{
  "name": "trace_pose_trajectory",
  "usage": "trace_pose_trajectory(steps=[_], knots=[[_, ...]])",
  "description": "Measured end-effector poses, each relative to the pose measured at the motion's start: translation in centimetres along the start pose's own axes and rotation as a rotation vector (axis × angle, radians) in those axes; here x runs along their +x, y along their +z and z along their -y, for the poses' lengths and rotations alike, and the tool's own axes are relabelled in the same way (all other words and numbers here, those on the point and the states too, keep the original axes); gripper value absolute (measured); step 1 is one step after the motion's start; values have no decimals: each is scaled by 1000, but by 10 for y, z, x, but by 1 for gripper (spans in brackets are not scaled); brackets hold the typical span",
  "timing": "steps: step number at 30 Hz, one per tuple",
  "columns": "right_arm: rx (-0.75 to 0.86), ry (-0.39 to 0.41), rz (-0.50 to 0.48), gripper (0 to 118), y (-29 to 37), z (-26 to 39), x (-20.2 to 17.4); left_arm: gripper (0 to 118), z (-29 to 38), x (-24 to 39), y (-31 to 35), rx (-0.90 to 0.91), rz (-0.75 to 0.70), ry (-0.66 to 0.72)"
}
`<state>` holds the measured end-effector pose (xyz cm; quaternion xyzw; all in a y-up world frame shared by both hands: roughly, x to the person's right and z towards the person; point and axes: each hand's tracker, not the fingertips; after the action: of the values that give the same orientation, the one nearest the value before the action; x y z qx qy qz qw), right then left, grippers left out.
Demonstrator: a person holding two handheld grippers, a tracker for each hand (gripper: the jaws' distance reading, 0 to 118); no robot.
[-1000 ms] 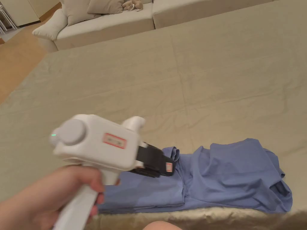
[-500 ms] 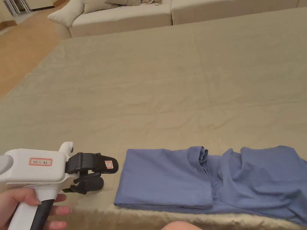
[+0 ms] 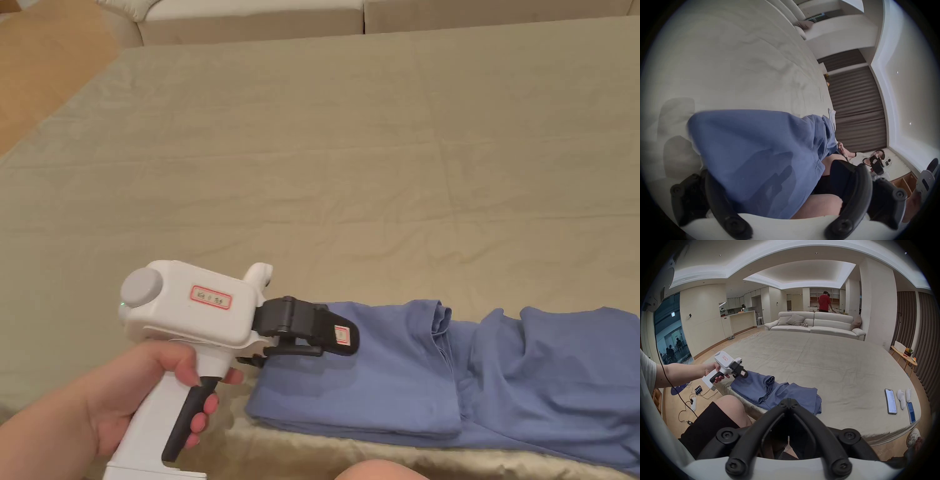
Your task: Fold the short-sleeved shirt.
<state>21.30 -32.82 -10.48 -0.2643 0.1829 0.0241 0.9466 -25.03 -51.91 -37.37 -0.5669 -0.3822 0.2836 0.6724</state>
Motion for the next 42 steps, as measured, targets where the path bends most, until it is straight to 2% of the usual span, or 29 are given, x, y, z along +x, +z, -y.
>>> trace_pose_trajectory(steps=[2,3,4,5,7,12,16,18,23,26,31,35,42], knots=[[-1,4,2,0,0,1,0,13,-1,6,-10,-9,-103,-29],[0,4,0,0,1,1,1,13,-2,1,-13,-13,-195,-13],[1,3,-1,0,1,1,1,13,-1,-2,-14,-9,-156,75],[3,1,-3,0,2,1,2,13,-3,-2,-8,0,-69,90],[7,-5,-3,0,5,3,4,13,-3,-6,-2,3,-121,29],[7,-21,-2,0,7,6,9,13,-5,9,21,20,-203,27],[19,-17,-14,0,9,5,8,13,-9,16,70,49,-250,41],[30,-13,-19,0,10,3,6,13,-10,23,102,72,-366,23],[60,-23,-43,0,12,3,7,13,-4,34,171,87,-546,71],[67,-29,-55,0,12,7,9,13,-3,61,184,61,-619,75],[75,-47,-70,0,13,15,14,13,-6,106,151,40,-666,55],[103,-60,-90,0,22,20,19,13,-14,136,87,-55,-733,-24],[175,-108,-84,0,44,24,37,13,-32,154,-29,-142,-747,-107]])
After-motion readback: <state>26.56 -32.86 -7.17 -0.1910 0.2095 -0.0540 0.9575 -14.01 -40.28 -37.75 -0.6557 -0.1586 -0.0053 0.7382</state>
